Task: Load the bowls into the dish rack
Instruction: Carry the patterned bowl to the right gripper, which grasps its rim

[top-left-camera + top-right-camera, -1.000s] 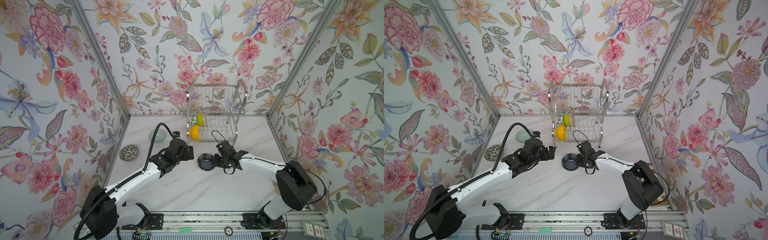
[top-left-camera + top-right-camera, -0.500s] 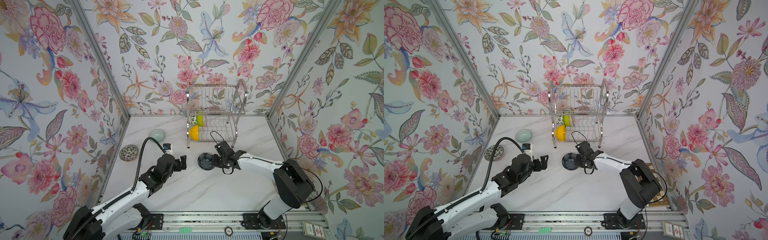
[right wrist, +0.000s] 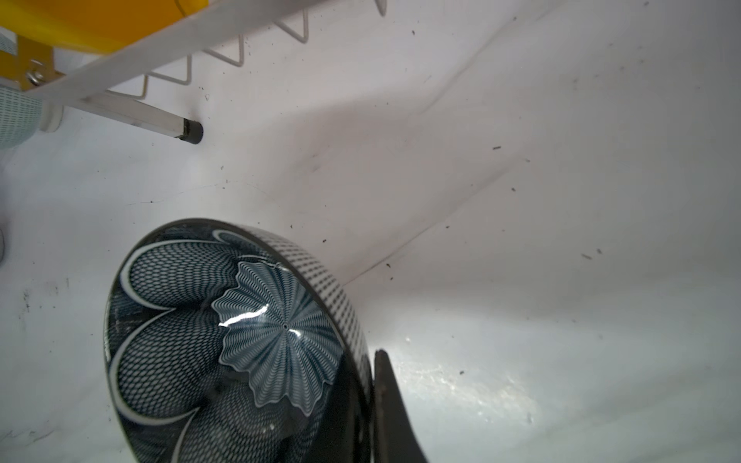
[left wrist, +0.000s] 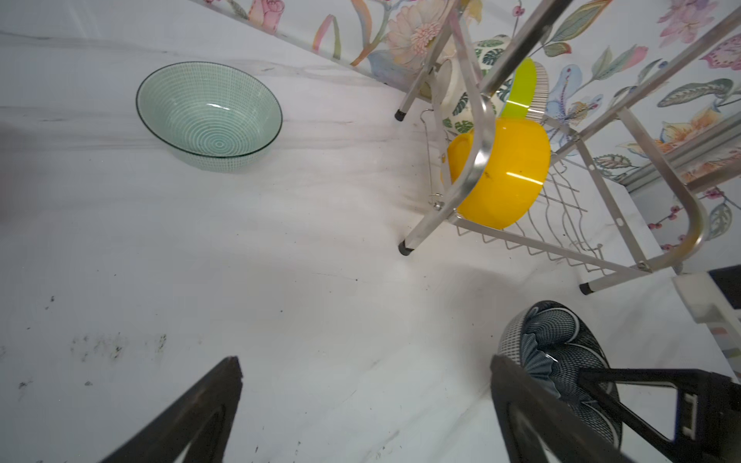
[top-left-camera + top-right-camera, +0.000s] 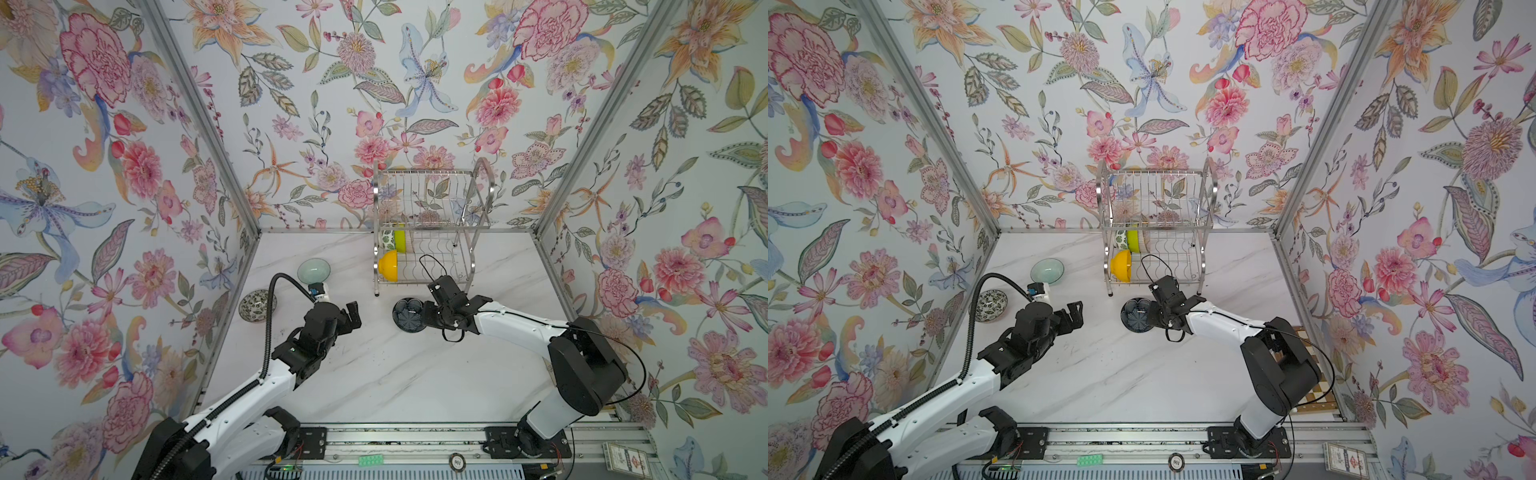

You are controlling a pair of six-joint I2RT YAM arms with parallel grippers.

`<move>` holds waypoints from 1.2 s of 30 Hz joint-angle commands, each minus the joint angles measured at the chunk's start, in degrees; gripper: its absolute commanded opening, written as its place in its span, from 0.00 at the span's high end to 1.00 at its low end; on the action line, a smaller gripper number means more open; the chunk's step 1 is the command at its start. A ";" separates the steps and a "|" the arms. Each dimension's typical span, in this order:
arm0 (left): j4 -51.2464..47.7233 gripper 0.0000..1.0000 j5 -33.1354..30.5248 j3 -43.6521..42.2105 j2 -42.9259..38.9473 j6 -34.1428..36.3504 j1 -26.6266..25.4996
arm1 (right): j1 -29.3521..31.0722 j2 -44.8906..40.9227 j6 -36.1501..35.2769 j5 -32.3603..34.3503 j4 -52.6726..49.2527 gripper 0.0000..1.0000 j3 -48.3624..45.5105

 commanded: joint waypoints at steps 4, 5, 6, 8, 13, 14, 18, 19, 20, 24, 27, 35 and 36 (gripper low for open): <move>-0.41 0.01 6.25 2.27 2.93 1.19 0.79 | 1.41 -2.00 -1.66 2.53 5.30 1.00 3.56; -1.49 0.01 6.09 3.43 3.76 0.36 0.78 | 1.79 -1.59 -2.16 3.09 5.23 1.00 4.35; -2.79 0.01 6.71 4.70 4.89 -0.43 0.79 | 2.33 -1.36 -2.73 4.09 5.08 1.00 5.19; -4.08 0.01 9.18 7.22 6.84 -1.63 0.63 | 3.41 -0.75 -3.92 6.02 4.99 1.00 6.66; -3.99 0.01 12.59 10.84 10.01 -5.02 -0.29 | 5.80 -0.10 -5.90 10.28 6.63 1.00 9.14; -3.40 0.01 13.50 11.16 10.43 -5.77 -0.27 | 6.30 -0.35 -6.39 11.40 7.01 1.00 9.51; -0.91 0.01 16.85 12.03 12.48 -9.00 -0.18 | 8.42 -1.79 -8.91 15.37 9.60 1.00 9.81; 0.28 0.01 18.37 12.14 13.11 -9.60 -0.18 | 8.78 -2.11 -9.30 16.35 9.91 1.00 9.89; 1.16 0.01 19.53 12.22 13.68 -10.31 -0.18 | 9.00 -2.34 -9.45 16.97 10.12 1.00 10.02; 4.11 0.07 22.91 12.32 15.78 -12.95 -0.29 | 9.43 -3.00 -9.80 19.32 10.21 1.00 10.37; 4.64 0.19 24.13 12.85 16.94 -13.39 -0.36 | 9.79 -3.53 -9.62 20.00 10.97 1.00 10.08; 6.05 0.53 26.28 13.31 18.25 -13.47 -0.71 | 11.16 -5.21 -9.00 20.85 14.06 1.00 8.59; 6.06 0.55 26.29 13.52 18.40 -13.52 -0.81 | 11.37 -5.20 -9.01 20.95 14.25 1.00 8.47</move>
